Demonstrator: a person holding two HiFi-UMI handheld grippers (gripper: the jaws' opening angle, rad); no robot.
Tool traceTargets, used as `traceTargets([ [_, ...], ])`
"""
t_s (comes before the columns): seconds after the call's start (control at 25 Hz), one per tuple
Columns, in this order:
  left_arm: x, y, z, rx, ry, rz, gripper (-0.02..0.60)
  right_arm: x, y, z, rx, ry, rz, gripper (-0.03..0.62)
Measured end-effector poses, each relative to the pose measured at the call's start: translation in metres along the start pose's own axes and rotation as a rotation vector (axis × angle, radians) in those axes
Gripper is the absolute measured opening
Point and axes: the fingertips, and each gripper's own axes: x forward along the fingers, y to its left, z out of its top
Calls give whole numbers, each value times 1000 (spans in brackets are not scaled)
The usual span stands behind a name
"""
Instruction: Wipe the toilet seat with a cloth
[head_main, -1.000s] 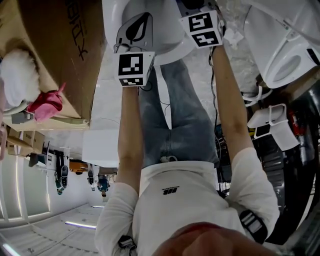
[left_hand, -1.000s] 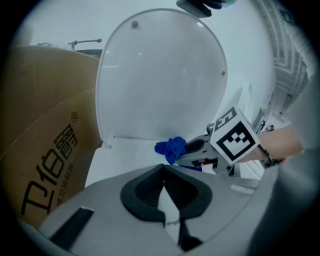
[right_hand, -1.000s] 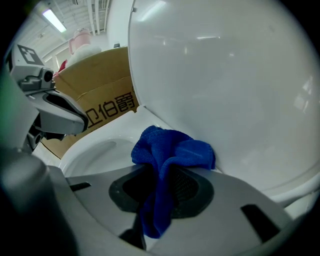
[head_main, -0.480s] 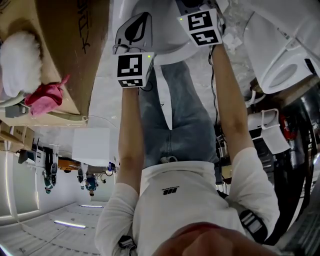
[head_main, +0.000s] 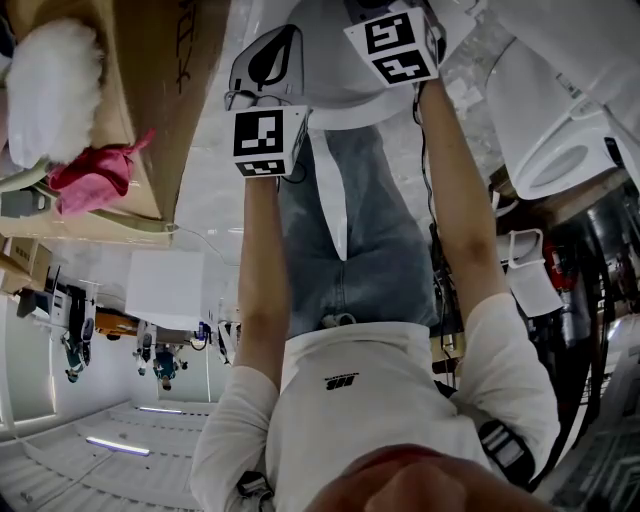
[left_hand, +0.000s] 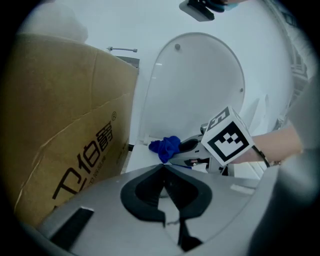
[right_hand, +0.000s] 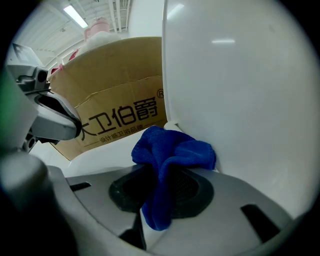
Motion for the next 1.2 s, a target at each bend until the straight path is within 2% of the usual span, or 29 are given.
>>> traceTargets([
  [0.52,-22,25,-4,-33,-14,43,9,24,24,35,-50,-19,41,86],
  [0.76,-31,32,-8,-38,-20,48,9,32,35,46,-32,-38,44,86],
  [1.2,-57,44,-20,-37,-25,59,8,40,69,50,-62,-14,84,86],
])
